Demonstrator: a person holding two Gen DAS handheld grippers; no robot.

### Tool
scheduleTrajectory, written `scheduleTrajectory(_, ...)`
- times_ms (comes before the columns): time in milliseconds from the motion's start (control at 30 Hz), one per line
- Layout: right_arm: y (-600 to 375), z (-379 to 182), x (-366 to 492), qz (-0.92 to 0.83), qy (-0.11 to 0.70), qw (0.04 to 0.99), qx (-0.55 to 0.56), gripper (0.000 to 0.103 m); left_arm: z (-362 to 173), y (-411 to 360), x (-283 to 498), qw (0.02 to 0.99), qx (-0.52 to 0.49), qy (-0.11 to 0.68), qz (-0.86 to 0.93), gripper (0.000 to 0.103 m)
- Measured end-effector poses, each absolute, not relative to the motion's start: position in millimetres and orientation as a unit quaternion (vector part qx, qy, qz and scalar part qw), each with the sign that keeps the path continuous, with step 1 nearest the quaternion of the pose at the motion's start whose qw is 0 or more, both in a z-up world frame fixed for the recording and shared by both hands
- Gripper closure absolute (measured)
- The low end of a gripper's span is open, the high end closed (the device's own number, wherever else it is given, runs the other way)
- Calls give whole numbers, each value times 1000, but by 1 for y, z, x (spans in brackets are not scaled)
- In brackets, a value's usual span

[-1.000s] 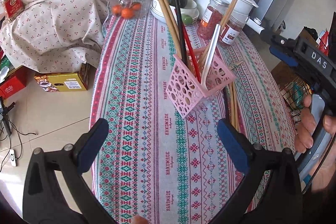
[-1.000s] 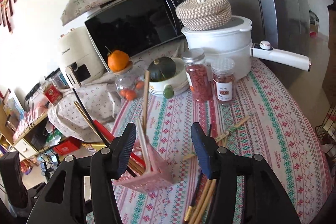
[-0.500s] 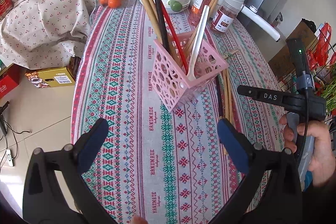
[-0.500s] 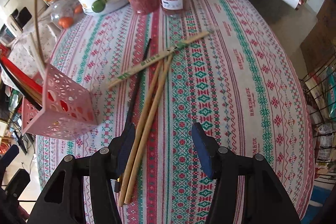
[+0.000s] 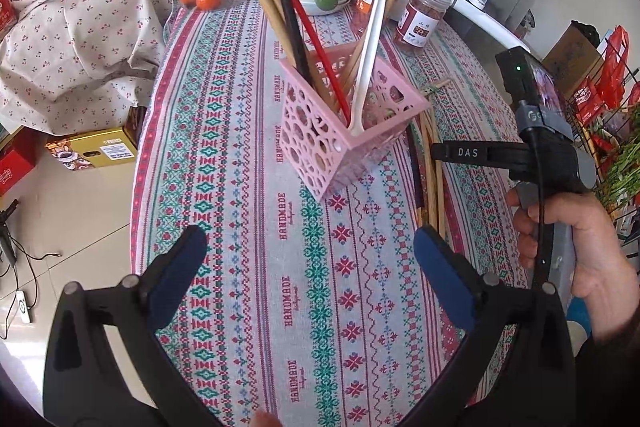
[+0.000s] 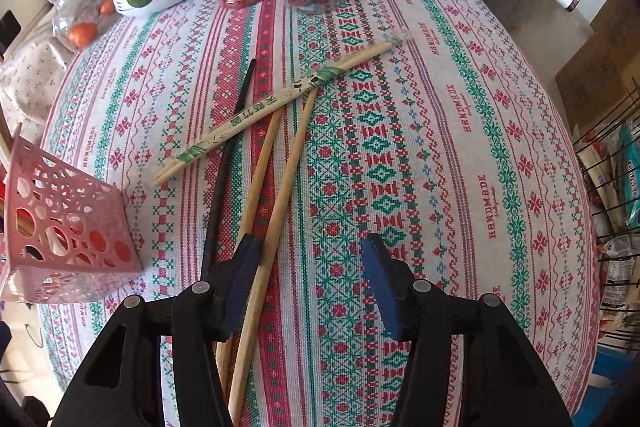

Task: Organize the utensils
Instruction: 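Grasp a wooden chopstick from the table with the right tool, then grasp another wooden chopstick with the left tool while the right tool lifts its chopstick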

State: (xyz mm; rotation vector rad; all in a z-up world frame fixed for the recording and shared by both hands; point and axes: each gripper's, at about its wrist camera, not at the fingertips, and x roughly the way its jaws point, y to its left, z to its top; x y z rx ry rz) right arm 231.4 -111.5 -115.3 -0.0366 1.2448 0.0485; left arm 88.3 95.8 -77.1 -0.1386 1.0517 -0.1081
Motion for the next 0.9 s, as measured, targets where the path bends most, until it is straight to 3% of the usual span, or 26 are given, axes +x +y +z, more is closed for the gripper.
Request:
scheduleTrajectory(100,-107,-116,235,20,582,812,-36,70,-76,86,85,863,-53,499,-62,0)
scheduleTrajectory(133,-108,-116,236,21,585,810,-36,84,-75,82,84,864,-47,497,-65,0)
scheduleTrajectory(233,-120,-115,237,32,596,802,-22,96,-75,64,81,864,-34,495,-84,0)
scheduleTrajectory(767,-253,-84,213,37,587,806,56,96,-101,-68,129,830,112,538,-101,1)
scheduleTrajectory(900,-269,-81,206,48,583,809,60,96,-108,-76,160,815,93,564,-90,15)
